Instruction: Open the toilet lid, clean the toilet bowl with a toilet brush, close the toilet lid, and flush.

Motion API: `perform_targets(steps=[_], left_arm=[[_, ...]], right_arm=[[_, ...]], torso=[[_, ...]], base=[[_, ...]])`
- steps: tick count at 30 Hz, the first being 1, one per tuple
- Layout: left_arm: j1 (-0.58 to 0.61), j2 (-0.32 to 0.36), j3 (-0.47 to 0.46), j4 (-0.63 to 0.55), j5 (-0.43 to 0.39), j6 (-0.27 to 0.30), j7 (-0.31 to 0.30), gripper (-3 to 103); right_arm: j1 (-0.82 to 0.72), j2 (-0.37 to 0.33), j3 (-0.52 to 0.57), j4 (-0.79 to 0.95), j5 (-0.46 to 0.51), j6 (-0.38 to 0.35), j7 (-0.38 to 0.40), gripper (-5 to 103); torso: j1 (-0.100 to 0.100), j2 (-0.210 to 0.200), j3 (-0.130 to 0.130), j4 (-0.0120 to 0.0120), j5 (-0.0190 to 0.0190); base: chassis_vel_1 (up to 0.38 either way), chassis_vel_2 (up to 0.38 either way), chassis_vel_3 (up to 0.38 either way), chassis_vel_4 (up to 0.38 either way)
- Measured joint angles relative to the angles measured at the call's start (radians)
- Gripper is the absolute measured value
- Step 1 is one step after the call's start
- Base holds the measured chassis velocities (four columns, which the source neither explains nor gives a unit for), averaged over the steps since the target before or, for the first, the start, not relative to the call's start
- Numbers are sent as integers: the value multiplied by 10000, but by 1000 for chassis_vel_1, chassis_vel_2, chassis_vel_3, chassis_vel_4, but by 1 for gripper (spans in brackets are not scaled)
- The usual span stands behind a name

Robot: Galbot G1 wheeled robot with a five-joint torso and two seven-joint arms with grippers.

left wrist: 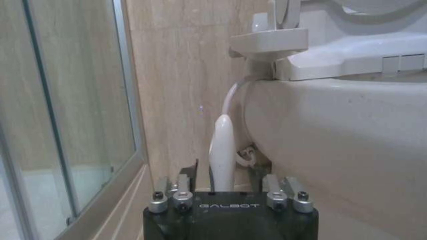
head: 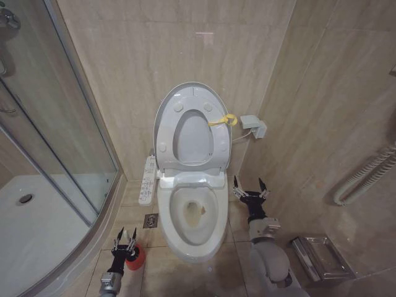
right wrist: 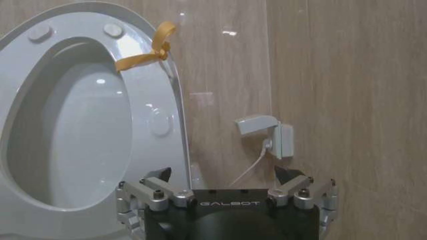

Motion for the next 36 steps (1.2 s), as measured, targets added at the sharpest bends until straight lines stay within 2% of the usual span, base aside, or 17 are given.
perform_targets(steps=[3, 4, 11, 12, 16, 25, 29, 31, 34, 36], left_arm=[[125, -33, -18, -93, 0, -20, 0, 64], [195, -52, -31, -141, 0, -34, -1, 38], [413, -113, -173, -233, 22, -137, -4, 38], [423, -127, -200, -233, 26, -174, -4, 19], [503, -134, -295, -399, 34, -223, -5, 19], [1200, -93, -540, -1798, 56, -118, -28, 19], [1839, -104, -670, -3345, 10, 97, -158, 19], [1968, -99, -689, -3701, 0, 159, -212, 19], [2663, -84, -721, -5538, -53, 584, -448, 19], [2837, -81, -719, -5974, -8, 739, -558, 19]], right_arm=[[0, 0, 0, 0, 0, 0, 0, 100], [0, 0, 0, 0, 0, 0, 0, 100], [0, 0, 0, 0, 0, 0, 0, 100], [0, 0, 0, 1, 0, 0, 0, 100], [0, 0, 0, 1, 0, 0, 0, 100], [0, 0, 0, 0, 0, 0, 0, 100], [0, 0, 0, 0, 0, 0, 0, 100], [0, 0, 0, 1, 0, 0, 0, 100], [0, 0, -1, 0, 0, 0, 0, 100], [0, 0, 0, 0, 0, 0, 0, 100]], torso=[[0, 0, 0, -1, 0], [0, 0, 0, -1, 0], [0, 1, 0, 0, 0], [0, 0, 0, -1, -1], [0, 0, 0, -1, 0], [0, 0, 0, -1, -1], [0, 1, -1, -1, -1], [0, 0, -1, -2, 0], [0, 0, -1, -2, 1], [-1, 1, -1, -3, 1]], base=[[0, 0, 0, 0], [0, 0, 0, 0], [0, 0, 0, 0], [0, 0, 0, 0], [0, 0, 0, 0], [0, 0, 0, 0], [0, 0, 0, 0], [0, 0, 0, 0], [0, 0, 0, 0], [0, 0, 0, 0]])
